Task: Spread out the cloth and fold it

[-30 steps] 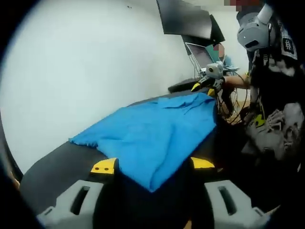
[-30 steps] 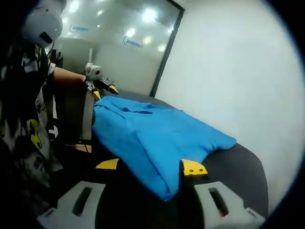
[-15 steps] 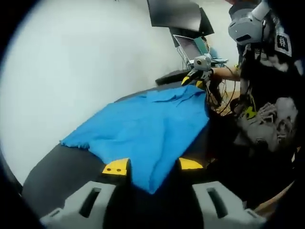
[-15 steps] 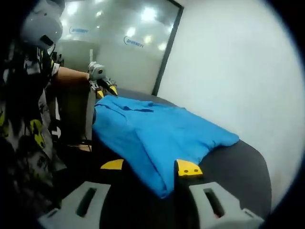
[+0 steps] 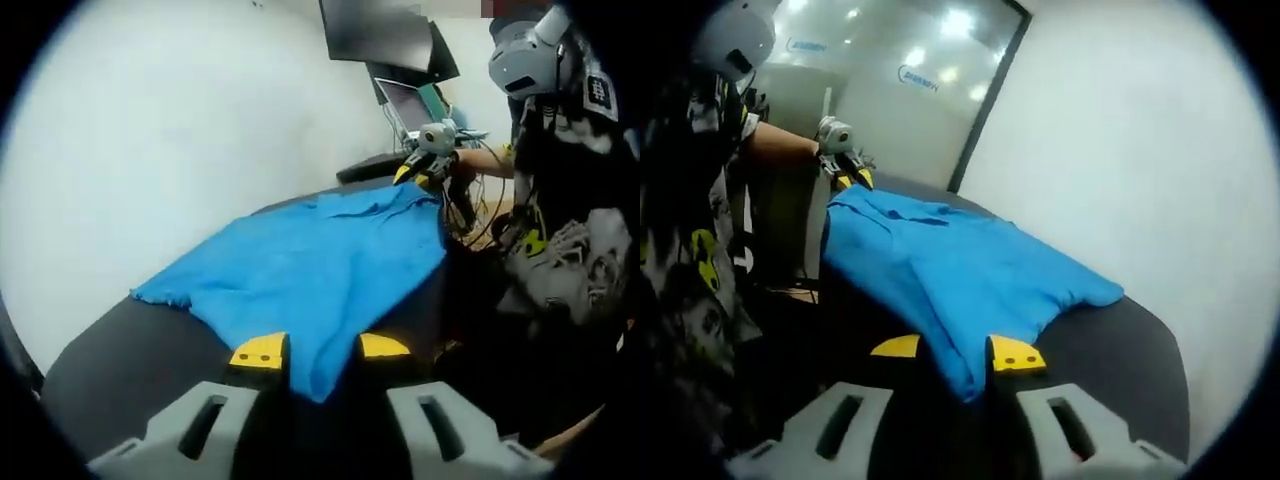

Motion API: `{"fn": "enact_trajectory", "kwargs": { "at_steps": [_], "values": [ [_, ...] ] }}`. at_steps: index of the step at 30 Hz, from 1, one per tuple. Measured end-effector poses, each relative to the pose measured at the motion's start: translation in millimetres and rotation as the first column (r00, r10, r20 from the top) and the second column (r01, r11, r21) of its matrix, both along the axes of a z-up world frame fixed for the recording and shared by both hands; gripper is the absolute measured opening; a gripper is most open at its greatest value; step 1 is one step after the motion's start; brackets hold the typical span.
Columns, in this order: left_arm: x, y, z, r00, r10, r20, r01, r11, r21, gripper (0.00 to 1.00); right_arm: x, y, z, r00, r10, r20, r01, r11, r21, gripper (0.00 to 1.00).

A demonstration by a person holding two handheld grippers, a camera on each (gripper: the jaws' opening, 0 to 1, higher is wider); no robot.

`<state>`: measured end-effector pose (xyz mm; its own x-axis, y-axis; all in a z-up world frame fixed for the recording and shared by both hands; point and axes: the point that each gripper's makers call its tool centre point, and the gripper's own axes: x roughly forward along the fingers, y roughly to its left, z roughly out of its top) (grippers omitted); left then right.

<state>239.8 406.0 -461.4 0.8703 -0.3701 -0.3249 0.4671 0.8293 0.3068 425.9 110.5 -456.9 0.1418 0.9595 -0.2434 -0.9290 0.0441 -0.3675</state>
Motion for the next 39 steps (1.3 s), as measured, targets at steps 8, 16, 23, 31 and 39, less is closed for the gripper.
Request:
{"fn": "enact_trajectory", "kwargs": {
  "at_steps": [8,16,23,31,39],
  "values": [
    [6.1,-3.6,-2.5,1.0,0.01,-0.016,-0.01,1.0,-0.02,0.06,1.3,3.2,-2.8,1.0,-0.007,-0.007,0.007,1.0,-0.017,0.05],
    [-4.2,0.0,14.6,0.998,0.059,-0.009,-0.059,0.997,-0.052,0.05,-1.1,-4.0,9.1,1.0,-0.022,-0.021,0.023,0.999,0.031,0.02],
    [-13.6,-10.9,64.1,0.995,0.064,0.077,-0.061,0.997,-0.041,0.05,-6.9,-9.8,62.2,0.995,-0.074,0.062,0.065,0.988,0.14,0.02],
    [-24.0,-24.0,79.1,0.992,0.057,0.11,-0.055,0.998,-0.02,0.05,-18.9,-24.7,66.6,0.989,-0.091,0.112,0.078,0.99,0.121,0.01],
    [-40.5,-30.8,33.7,0.997,0.076,0.024,-0.076,0.997,-0.009,0.05,-31.0,-37.9,37.3,0.983,-0.104,0.153,0.1,0.994,0.033,0.0]
  ]
}}
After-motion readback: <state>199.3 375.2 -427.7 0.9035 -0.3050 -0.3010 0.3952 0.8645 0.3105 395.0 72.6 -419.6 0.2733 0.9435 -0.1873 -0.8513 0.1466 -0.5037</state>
